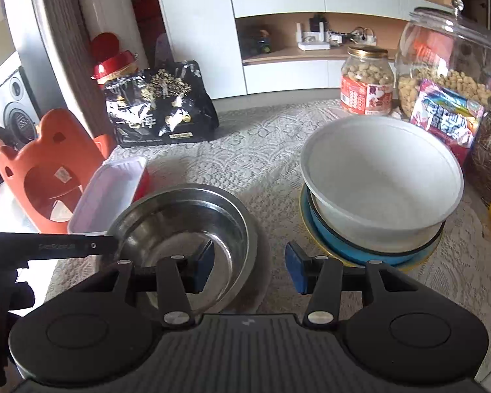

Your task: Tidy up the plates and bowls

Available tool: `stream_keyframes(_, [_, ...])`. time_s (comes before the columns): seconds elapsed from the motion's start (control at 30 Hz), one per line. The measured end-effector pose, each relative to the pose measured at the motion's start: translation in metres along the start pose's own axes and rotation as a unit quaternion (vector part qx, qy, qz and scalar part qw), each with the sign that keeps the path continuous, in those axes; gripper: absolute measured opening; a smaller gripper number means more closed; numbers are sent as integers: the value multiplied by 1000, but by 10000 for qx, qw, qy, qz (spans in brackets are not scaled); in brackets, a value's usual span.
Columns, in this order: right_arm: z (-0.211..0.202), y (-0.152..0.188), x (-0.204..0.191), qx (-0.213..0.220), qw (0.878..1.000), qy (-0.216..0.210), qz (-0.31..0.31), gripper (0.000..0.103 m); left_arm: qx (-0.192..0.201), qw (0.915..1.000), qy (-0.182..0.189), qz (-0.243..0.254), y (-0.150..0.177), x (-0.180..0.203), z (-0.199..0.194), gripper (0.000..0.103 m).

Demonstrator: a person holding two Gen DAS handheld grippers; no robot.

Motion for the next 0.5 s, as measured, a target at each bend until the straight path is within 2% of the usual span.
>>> stream_keyframes(0.1, [21, 11, 2, -284, 9994, 85, 159, 48, -137, 9999, 50, 11, 6, 2, 6, 31])
stream_keyframes(0.23, [32, 22, 1, -502, 9983, -67, 298, 54, -274, 9995, 171, -28, 10, 3, 13, 31])
stream_keyframes(0.4, [41, 34, -8, -913, 9937, -539, 361, 54, -417, 9990, 140, 93, 14, 6, 20, 33])
stream_keyframes(0.5, [43, 40, -14, -1011, 9912, -784, 324, 52, -436, 9989, 181, 66, 14, 5, 21, 32])
Point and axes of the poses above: each gripper's, at about its wrist camera, not at the fingertips, and z roughly the way its jaws point, x to its right, y to its underside, the point moved 7 cm from there along z, roughly the way its jaws point, and after that the axes turned 11 degrees about y, right-handed, at the moved point
